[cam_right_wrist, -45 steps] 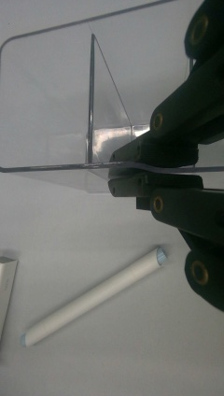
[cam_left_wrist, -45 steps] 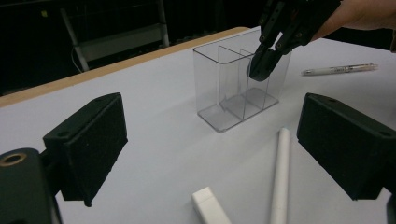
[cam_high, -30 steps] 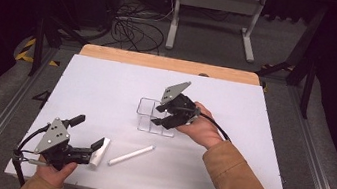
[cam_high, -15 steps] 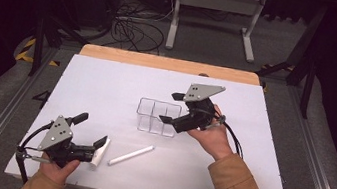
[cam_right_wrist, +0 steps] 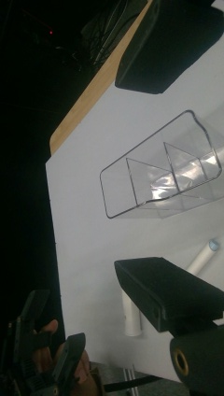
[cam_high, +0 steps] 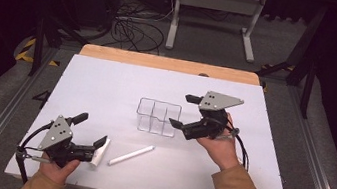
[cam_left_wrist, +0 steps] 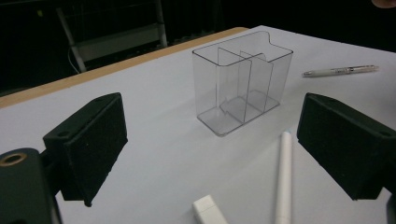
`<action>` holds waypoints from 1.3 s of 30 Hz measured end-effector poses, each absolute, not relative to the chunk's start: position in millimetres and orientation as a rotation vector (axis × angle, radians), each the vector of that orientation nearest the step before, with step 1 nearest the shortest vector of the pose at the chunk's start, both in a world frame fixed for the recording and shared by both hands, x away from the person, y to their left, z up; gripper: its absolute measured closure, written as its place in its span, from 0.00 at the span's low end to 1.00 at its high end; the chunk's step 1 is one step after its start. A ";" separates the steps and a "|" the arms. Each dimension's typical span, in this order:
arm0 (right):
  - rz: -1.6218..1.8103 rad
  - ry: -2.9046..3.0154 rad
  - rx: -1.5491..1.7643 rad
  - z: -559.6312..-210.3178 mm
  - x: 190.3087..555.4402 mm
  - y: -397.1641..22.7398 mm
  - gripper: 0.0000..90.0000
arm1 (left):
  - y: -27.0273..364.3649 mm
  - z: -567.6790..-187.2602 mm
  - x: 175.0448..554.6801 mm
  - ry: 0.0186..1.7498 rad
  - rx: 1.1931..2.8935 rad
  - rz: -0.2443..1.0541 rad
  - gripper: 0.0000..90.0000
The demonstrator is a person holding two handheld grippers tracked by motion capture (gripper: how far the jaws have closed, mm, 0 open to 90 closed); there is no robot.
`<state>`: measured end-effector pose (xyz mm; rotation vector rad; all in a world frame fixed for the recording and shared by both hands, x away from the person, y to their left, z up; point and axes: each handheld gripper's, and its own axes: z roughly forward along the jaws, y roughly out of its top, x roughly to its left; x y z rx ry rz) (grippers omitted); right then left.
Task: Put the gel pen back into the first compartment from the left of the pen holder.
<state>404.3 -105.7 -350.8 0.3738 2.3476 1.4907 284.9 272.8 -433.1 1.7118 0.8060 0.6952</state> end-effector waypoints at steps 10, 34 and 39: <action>1.473 2.308 0.432 -350.7 396.1 -128.2 0.12 | 273.3 -433.3 284.6 0.810 1.710 0.692 0.10; 1.430 2.330 0.538 -354.0 398.2 -157.4 0.06 | 275.6 -432.0 284.1 0.805 1.703 0.695 0.10; 1.390 2.337 0.510 -355.8 396.5 -160.4 0.14 | 275.7 -431.7 283.7 0.806 1.703 0.696 0.10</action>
